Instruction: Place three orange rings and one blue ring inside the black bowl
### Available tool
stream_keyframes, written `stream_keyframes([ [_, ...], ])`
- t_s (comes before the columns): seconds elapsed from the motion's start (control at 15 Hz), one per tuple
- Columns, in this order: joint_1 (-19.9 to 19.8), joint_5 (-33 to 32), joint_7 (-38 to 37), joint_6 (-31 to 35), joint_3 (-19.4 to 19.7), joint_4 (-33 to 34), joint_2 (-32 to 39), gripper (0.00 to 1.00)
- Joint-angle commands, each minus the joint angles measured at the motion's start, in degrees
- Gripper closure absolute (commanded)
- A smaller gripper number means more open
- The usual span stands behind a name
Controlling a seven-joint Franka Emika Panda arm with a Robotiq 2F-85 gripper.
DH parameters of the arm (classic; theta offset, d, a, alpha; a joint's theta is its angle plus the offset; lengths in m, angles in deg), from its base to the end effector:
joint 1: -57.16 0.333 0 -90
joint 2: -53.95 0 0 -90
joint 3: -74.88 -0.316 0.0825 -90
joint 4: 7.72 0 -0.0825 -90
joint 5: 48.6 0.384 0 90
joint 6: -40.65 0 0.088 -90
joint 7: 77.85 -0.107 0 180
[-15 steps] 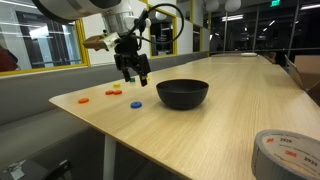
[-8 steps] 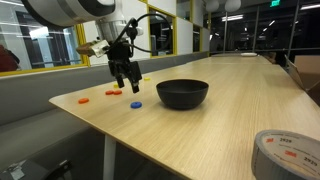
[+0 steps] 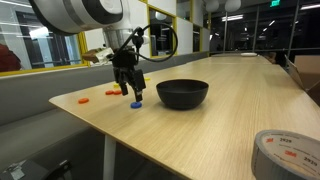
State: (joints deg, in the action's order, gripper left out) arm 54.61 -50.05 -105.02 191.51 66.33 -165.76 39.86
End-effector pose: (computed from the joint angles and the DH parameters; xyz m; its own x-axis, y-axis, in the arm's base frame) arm 0.3940 0.0391 0.3010 0.9314 -0.3410 0.1271 -0.3428 -0.9394 -0.0079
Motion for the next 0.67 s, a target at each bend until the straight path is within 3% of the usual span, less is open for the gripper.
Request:
stream_keyframes([
  [0.0, -0.2, 0.8, -1.0, -1.4, 1.0, 0.0, -0.1, 0.0],
  [0.6, 0.1, 3.2, 0.8, -0.4, 3.6, 0.0, 0.8, 0.0],
])
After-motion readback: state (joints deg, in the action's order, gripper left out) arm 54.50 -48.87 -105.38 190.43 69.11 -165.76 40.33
